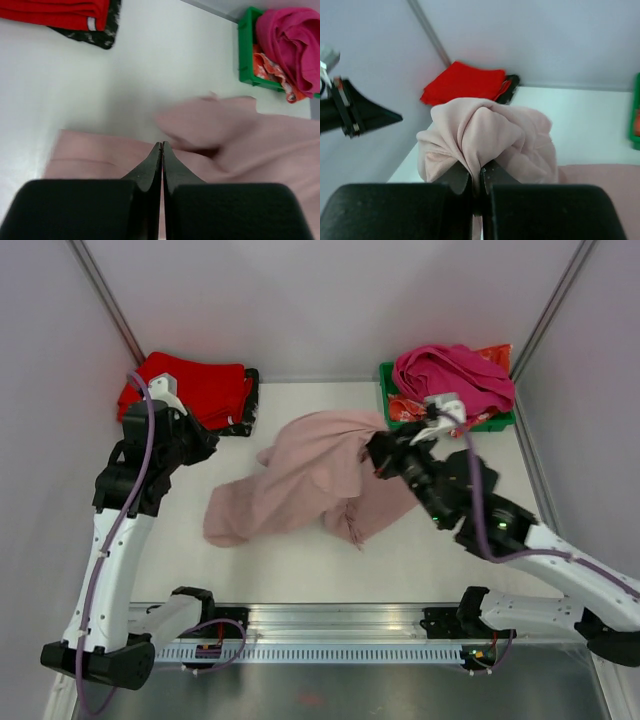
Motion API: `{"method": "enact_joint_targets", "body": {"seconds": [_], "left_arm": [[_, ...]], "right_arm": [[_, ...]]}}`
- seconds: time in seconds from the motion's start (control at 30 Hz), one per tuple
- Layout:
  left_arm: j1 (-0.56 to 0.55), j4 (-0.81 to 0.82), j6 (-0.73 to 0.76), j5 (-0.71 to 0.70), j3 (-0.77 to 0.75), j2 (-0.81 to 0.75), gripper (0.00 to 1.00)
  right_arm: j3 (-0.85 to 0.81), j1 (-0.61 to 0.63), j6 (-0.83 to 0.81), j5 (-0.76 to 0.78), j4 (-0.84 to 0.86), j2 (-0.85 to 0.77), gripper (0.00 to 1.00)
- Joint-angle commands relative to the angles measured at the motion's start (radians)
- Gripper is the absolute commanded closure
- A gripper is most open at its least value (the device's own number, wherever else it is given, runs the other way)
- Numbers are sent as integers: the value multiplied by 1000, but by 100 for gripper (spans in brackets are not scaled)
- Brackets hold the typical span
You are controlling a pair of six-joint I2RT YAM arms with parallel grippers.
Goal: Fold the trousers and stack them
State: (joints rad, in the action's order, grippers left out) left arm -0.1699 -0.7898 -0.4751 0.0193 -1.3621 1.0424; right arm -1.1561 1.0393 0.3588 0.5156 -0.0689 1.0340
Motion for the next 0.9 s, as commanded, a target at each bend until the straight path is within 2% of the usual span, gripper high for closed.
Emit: {"method": "enact_joint_targets", "body": {"seconds": [0.0,0.07,0.17,0.2,0.27,0.3,0.37,0.4,0.5,0.6,0.67,0.7,0.73,0.77,0.8,0.83,0.87], "left_arm": [[17,-80,90,-39,44,-25,98],[17,-86,99,-29,102,-48,98],[17,-65,95,16,230,-77,98],[17,-55,92,43,272,-88,97],[17,-37,102,183,302,-99,91],[15,-7,119,331,326,-113,81],[10,30,124,468,363,-130,63],[-3,50,125,519,376,-142,47],[-37,113,110,545,423,-197,21],[-94,178,72,550,455,-208,15],[-189,248,44,518,480,-193,14],[-236,268,36,481,491,-186,14],[-314,287,17,412,501,-180,14],[-339,308,4,398,518,-165,14],[-380,361,-9,387,552,-159,14],[-400,388,-42,369,569,-156,14],[-420,412,-52,361,593,-154,14]], "right_arm": [[-151,-12,-52,184,-398,-81,100],[-124,-12,-34,181,-463,-92,100],[9,-12,21,66,-483,-97,100],[53,-12,37,-51,-439,-94,100],[175,-12,124,-181,-376,-75,100],[212,-10,168,-265,-320,-43,100],[292,-12,244,-316,-252,-3,100],[314,-12,294,-321,-235,39,100],[296,-12,290,-275,-238,115,100],[120,-10,223,-235,-314,234,100],[-10,-12,198,-198,-360,299,100],[-46,-13,195,-152,-370,311,92],[-71,-15,169,-132,-371,331,77],[-108,-24,146,-124,-368,337,49],[-134,-30,134,-103,-397,350,31],[-157,-35,129,-82,-428,351,14],[-198,-54,138,-65,-503,350,3]]}}
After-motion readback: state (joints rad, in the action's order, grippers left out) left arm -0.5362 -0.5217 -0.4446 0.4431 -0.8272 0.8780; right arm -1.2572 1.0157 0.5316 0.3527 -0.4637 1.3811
